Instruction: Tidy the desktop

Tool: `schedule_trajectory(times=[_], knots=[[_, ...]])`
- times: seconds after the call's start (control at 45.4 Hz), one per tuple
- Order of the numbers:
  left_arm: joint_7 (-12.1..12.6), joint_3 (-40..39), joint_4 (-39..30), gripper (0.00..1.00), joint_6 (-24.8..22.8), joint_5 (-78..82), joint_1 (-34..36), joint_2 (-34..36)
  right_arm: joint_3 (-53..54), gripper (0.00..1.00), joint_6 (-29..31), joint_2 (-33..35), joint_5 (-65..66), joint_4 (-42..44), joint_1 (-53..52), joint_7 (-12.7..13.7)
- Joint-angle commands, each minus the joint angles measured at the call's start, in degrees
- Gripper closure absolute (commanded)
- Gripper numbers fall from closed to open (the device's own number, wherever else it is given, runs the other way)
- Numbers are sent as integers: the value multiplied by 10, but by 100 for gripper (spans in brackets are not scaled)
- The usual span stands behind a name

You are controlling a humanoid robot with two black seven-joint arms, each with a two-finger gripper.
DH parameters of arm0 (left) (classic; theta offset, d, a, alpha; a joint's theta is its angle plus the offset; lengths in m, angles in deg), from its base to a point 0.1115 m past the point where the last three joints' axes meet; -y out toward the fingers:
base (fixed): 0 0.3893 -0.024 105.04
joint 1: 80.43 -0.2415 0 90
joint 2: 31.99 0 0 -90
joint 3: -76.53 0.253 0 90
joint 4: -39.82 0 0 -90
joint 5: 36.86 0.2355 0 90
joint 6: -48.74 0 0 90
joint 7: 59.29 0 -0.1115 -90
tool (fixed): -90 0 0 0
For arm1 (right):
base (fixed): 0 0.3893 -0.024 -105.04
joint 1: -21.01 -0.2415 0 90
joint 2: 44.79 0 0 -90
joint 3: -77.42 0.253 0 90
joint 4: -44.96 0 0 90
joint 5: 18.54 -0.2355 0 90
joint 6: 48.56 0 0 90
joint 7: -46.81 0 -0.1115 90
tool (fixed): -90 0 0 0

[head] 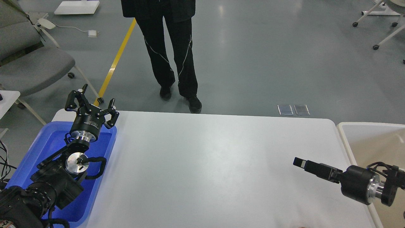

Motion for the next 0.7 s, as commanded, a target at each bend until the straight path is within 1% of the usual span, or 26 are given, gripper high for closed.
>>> schedule_trajectory(times=[0.0,0.066,0.154,0.22,0.286,0.374,0.528,0.682], knots=[[0,0,0,0,0,0,0,0,-118,0,-81,15,180,1,-11,-16],[0,0,0,0,0,0,-1,0,-173,0,-137,12,205,8,-9,-16],[0,0,0,0,0,0,0,0,-232,0,-234,4,269,42,-6,-16],[0,0,0,0,0,0,0,0,-266,0,-298,-27,314,79,-8,-16],[0,0,0,0,0,0,0,0,-280,0,-337,-51,336,107,-7,-16],[0,0,0,0,0,0,0,0,-285,0,-345,-56,340,128,-3,-21],[0,0,0,0,0,0,0,0,-287,0,-350,-63,342,143,20,-58],[0,0,0,0,0,0,0,0,-288,0,-350,-63,351,154,43,-63]])
